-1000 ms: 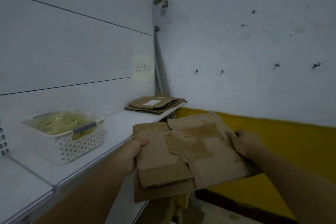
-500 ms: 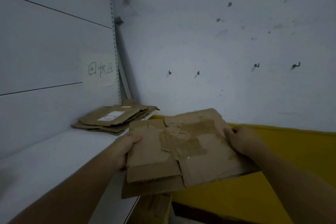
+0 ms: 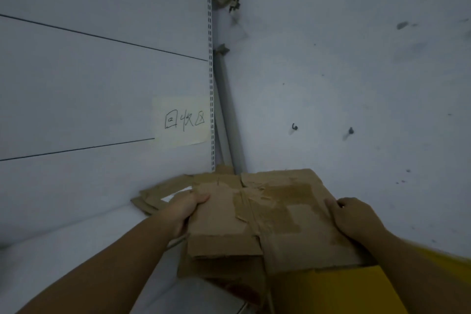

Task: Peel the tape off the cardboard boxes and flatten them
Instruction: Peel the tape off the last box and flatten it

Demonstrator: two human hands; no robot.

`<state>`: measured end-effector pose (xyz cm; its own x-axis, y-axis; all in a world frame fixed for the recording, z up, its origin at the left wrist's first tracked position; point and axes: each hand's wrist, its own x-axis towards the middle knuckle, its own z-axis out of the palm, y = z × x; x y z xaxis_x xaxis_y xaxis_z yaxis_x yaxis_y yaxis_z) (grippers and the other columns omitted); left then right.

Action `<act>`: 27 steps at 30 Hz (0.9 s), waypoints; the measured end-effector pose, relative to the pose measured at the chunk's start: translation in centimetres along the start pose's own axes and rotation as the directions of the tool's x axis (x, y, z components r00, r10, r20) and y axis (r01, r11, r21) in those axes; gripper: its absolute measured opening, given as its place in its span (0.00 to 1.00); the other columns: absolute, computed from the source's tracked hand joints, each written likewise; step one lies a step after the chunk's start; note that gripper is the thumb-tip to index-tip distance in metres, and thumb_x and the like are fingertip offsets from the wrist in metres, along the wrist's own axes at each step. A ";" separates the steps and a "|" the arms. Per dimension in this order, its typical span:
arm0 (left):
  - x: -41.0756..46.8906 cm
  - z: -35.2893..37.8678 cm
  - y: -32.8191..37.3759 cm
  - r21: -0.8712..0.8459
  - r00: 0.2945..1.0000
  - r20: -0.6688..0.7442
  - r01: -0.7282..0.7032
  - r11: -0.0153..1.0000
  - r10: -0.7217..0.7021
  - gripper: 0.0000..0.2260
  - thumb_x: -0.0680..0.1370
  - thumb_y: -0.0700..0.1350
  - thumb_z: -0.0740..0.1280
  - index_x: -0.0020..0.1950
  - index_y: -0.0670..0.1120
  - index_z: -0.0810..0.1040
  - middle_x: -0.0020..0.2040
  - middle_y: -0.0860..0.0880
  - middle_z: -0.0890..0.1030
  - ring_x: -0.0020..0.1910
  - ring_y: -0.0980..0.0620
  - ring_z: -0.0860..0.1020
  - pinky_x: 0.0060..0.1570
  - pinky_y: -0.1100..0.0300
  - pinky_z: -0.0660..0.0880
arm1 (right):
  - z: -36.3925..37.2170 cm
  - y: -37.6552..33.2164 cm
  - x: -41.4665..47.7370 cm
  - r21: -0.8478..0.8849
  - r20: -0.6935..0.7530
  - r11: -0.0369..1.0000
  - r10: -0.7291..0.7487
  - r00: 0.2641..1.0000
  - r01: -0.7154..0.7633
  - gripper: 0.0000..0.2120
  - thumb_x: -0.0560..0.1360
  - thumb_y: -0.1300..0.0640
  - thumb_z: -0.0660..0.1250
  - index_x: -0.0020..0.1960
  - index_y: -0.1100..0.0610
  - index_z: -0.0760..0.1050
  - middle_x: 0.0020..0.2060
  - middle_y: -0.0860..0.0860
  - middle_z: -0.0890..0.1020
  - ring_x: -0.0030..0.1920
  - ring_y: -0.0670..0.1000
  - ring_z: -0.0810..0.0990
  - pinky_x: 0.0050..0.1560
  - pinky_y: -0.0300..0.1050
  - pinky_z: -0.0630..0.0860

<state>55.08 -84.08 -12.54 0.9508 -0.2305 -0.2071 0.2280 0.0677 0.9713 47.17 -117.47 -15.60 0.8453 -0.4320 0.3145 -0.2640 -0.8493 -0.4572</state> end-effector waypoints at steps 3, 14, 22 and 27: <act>2.4 -1.6 0.9 -0.002 0.997 -0.077 0.004 1.000 -0.004 0.12 0.77 0.47 0.65 0.57 0.42 0.75 0.50 0.40 0.80 0.48 0.41 0.78 0.43 0.52 0.75 | 2.2 -2.3 4.7 0.027 0.028 0.997 -0.077 0.997 0.076 0.22 0.80 0.45 0.52 0.45 0.59 0.76 0.38 0.54 0.77 0.39 0.53 0.75 0.44 0.44 0.70; 13.4 -7.9 3.5 0.015 0.941 -0.326 -0.088 0.996 0.088 0.11 0.77 0.45 0.66 0.55 0.40 0.76 0.50 0.38 0.82 0.48 0.38 0.81 0.42 0.49 0.77 | 10.0 -11.2 20.7 -0.025 0.103 0.955 -0.291 0.951 0.295 0.24 0.80 0.42 0.50 0.50 0.60 0.75 0.48 0.55 0.79 0.43 0.51 0.73 0.48 0.43 0.69; 15.5 -10.3 2.5 0.075 0.769 -0.629 -0.084 0.994 0.113 0.20 0.77 0.44 0.66 0.66 0.36 0.70 0.57 0.35 0.78 0.50 0.37 0.79 0.45 0.48 0.77 | 18.5 -17.2 28.1 0.093 0.221 0.880 -0.475 0.852 0.466 0.20 0.78 0.41 0.53 0.40 0.55 0.72 0.34 0.49 0.73 0.36 0.48 0.73 0.35 0.43 0.67; 16.0 -7.8 1.8 0.471 0.636 -0.719 0.151 0.869 0.279 0.24 0.80 0.47 0.61 0.74 0.40 0.60 0.72 0.40 0.64 0.70 0.40 0.65 0.68 0.47 0.64 | 23.0 -19.4 30.7 0.208 0.268 0.837 -0.546 0.794 0.506 0.24 0.78 0.40 0.52 0.57 0.57 0.74 0.44 0.52 0.79 0.42 0.51 0.77 0.44 0.44 0.74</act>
<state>72.37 -80.09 -15.03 0.8194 0.5706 0.0554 0.2426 -0.4327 0.8683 88.92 -107.25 -16.20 0.9396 0.2022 0.2763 0.3032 -0.8662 -0.3971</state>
